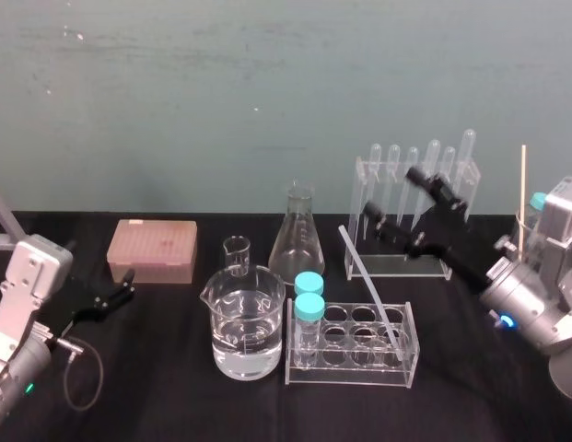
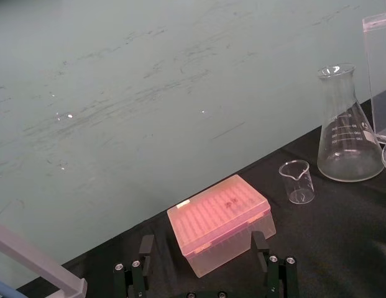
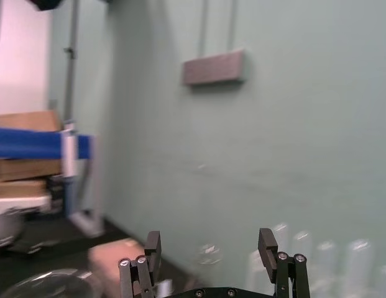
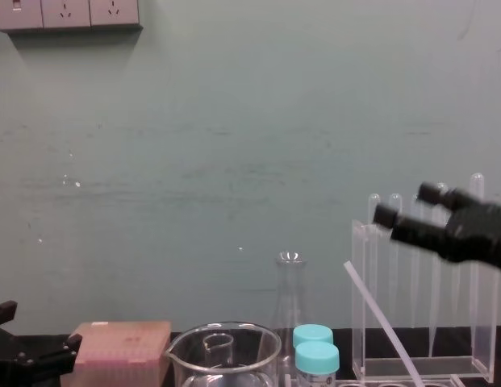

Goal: Pick up the stirring rod with one hand, then place it down.

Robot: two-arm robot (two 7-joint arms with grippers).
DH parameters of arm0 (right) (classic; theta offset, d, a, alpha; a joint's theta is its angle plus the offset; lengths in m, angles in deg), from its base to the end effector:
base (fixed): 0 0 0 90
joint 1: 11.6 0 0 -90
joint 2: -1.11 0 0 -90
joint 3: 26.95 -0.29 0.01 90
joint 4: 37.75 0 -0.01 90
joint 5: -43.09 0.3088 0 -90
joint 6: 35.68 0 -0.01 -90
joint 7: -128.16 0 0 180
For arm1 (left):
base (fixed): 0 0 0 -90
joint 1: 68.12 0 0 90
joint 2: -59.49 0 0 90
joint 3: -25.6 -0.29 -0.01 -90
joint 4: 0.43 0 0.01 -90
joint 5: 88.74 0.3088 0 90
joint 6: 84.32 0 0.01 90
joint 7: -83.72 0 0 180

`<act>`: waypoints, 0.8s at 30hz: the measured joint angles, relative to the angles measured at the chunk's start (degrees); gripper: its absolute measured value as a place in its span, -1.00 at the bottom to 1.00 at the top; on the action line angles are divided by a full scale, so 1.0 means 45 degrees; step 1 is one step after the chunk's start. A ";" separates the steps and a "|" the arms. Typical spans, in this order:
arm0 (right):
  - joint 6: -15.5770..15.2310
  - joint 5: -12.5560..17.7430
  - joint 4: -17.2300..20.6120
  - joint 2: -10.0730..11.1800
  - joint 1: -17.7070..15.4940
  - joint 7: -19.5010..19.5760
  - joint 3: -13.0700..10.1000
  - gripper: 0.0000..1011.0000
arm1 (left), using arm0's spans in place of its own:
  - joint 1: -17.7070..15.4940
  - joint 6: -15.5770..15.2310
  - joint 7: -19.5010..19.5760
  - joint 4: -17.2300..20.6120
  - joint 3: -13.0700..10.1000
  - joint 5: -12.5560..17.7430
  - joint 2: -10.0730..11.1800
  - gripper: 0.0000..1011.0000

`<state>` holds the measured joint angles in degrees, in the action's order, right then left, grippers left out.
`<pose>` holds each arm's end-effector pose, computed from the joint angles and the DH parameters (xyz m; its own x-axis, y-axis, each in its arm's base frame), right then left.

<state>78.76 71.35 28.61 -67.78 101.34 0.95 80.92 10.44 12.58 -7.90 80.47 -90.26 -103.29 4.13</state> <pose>0.4289 -0.0687 -0.2824 0.6606 -0.7329 0.1628 0.6809 0.6763 0.2811 0.3581 0.0827 -0.3022 0.2922 0.8803 0.3737 -0.9553 0.2873 0.0702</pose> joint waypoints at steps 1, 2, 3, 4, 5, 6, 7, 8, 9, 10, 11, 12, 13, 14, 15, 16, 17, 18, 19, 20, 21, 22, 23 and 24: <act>0.0085 -0.0203 0.0154 -0.0002 -0.0084 0.0340 -0.0093 0.98 | 0.0000 0.0000 0.0000 0.0000 0.0000 0.0000 0.0000 0.98; 0.0132 -0.0431 0.0334 0.0000 -0.0186 0.0703 -0.0207 0.98 | 0.0000 0.0000 0.0000 0.0000 0.0000 0.0000 0.0000 0.98; 0.0115 -0.0840 0.0611 0.0006 -0.0336 0.1392 -0.0380 0.98 | 0.0000 0.0000 0.0000 0.0000 0.0000 0.0000 0.0000 0.98; 0.0042 -0.1002 0.0737 0.0013 -0.0411 0.1675 -0.0466 0.98 | 0.0001 0.0000 0.0000 0.0000 0.0000 0.0000 0.0000 0.98; -0.0291 -0.1302 0.0972 0.0038 -0.0566 0.2270 -0.0614 0.98 | 0.0001 0.0000 0.0000 0.0000 0.0000 0.0000 0.0000 0.98; -0.0553 -0.1407 0.1085 0.0052 -0.0639 0.2551 -0.0686 0.98 | 0.0001 0.0000 0.0000 0.0000 0.0000 0.0000 0.0000 0.98; -0.1240 -0.1546 0.1314 0.0094 -0.0814 0.3088 -0.0851 0.98 | 0.0001 0.0000 0.0000 0.0000 0.0000 0.0000 0.0000 0.98; -0.1240 -0.1546 0.1314 0.0094 -0.0814 0.3088 -0.0851 0.98 | 0.0000 0.0000 0.0000 0.0000 0.0001 0.0000 0.0000 0.98; -0.1933 -0.1582 0.1518 0.0118 -0.0982 0.3494 -0.0993 0.98 | 0.0000 0.0000 0.0000 0.0000 0.0000 0.0000 0.0000 0.98; -0.2210 -0.1584 0.1596 0.0133 -0.1051 0.3632 -0.1051 0.98 | 0.0000 -0.0001 0.0000 0.0000 0.0000 0.0000 0.0000 0.98; -0.2911 -0.1625 0.1819 0.0197 -0.1204 0.3942 -0.1144 0.98 | 0.0000 0.0000 0.0000 0.0001 0.0000 0.0000 0.0000 0.98; -0.2911 -0.1625 0.1819 0.0197 -0.1204 0.3942 -0.1144 0.98 | 0.0001 0.0000 0.0000 0.0000 0.0001 0.0000 0.0000 0.98; -0.3674 -0.1672 0.2050 0.0280 -0.1377 0.4200 -0.1217 0.98 | 0.0000 0.0000 0.0000 0.0000 0.0000 0.0000 0.0000 0.98; -0.4007 -0.1704 0.2135 0.0321 -0.1450 0.4303 -0.1236 0.98 | 0.0001 0.0000 0.0000 0.0000 0.0000 0.0000 0.0000 0.98; -0.4564 -0.1776 0.2265 0.0389 -0.1567 0.4438 -0.1259 0.98 | 0.0000 0.0000 0.0000 0.0000 0.0001 0.0000 0.0000 0.98; -0.4795 -0.1799 0.2306 0.0418 -0.1607 0.4455 -0.1261 0.98 | 0.0000 0.0000 0.0000 0.0000 0.0001 0.0000 0.0000 0.98; -0.5184 -0.1815 0.2333 0.0452 -0.1649 0.4448 -0.1261 0.98 | 0.0001 0.0000 0.0000 0.0000 0.0000 0.0000 0.0000 0.98; -0.5184 -0.1815 0.2333 0.0452 -0.1649 0.4448 -0.1261 0.98 | 0.0000 0.0000 0.0000 0.0000 0.0000 0.0000 0.0000 0.98; -0.5351 -0.1816 0.2333 0.0457 -0.1656 0.4441 -0.1260 0.98 | 0.0000 0.0000 0.0000 0.0000 0.0001 0.0000 0.0000 0.98; -0.5642 -0.1816 0.2334 0.0462 -0.1665 0.4382 -0.1259 0.98 | 0.0000 0.0000 0.0000 0.0000 0.0000 0.0000 0.0000 0.98; -0.5655 -0.1816 0.2333 0.0464 -0.1668 0.4378 -0.1258 0.98 | 0.0000 -0.0001 0.0000 0.0000 0.0000 0.0000 0.0000 0.98; -0.5645 -0.1816 0.2334 0.0464 -0.1668 0.4378 -0.1258 0.98 | 0.0000 -0.0001 0.0000 0.0000 0.0001 0.0000 0.0000 0.98; -0.5637 -0.1817 0.2334 0.0464 -0.1668 0.4378 -0.1256 0.98 | 0.0000 0.0000 0.0000 0.0000 0.0000 0.0000 0.0000 0.98; -0.5622 -0.1817 0.2334 0.0463 -0.1668 0.4378 -0.1255 0.98 | 0.0000 0.0000 0.0000 0.0000 0.0000 0.0000 0.0000 0.98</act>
<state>53.46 63.18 39.12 -65.69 93.84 20.65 75.27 10.44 12.58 -7.90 80.47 -90.26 -103.28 4.13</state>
